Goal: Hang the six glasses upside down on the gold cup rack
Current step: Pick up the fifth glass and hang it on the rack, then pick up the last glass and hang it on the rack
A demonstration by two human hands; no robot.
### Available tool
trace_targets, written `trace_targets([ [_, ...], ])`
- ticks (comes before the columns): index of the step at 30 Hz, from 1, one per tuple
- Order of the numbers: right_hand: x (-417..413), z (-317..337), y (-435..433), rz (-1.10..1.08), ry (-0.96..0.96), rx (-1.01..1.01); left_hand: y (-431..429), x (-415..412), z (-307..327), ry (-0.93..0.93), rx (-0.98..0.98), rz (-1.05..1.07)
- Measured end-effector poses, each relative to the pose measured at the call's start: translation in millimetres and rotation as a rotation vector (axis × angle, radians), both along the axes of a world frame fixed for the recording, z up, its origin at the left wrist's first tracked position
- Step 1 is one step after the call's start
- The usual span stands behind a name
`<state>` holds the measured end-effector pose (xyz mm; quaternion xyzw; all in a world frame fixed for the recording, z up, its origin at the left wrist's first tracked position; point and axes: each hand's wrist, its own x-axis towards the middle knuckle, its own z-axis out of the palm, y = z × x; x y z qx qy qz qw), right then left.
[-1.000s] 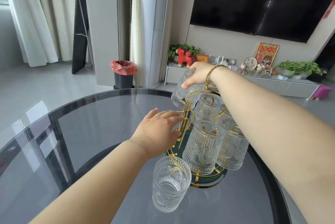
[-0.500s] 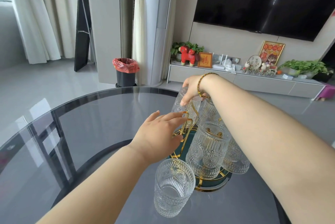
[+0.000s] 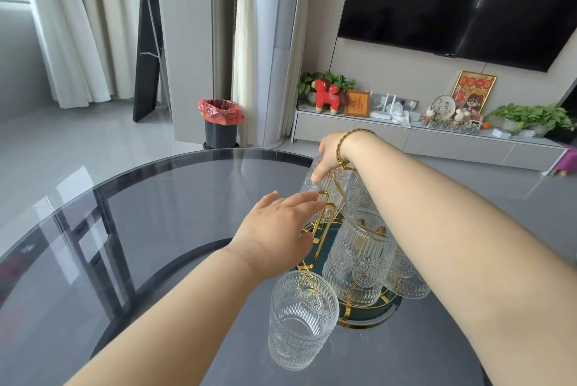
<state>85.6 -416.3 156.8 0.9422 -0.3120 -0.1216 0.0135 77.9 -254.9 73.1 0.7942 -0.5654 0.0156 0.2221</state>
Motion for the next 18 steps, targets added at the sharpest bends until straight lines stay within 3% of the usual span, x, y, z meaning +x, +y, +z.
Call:
trace_targets([
  [7,-33.9,1.6,8.8,0.048,-0.482,0.072,7.2,-1.4,-1.0,-0.007,0.032,0.013],
  [11,-79.5,-2.4,32.1,0.097,-0.871,0.196,36.1,-6.9,-18.1,0.089,-0.125,0.096],
  [14,-122.4,-25.3,64.3,0.102,-1.149,0.289,65.8,-15.1,-38.4,0.113,-0.203,0.167],
  [18,-173.5,-76.7,107.4,0.054,-1.384,0.465,104.1,-26.6,-73.2,0.142,-0.151,0.254],
])
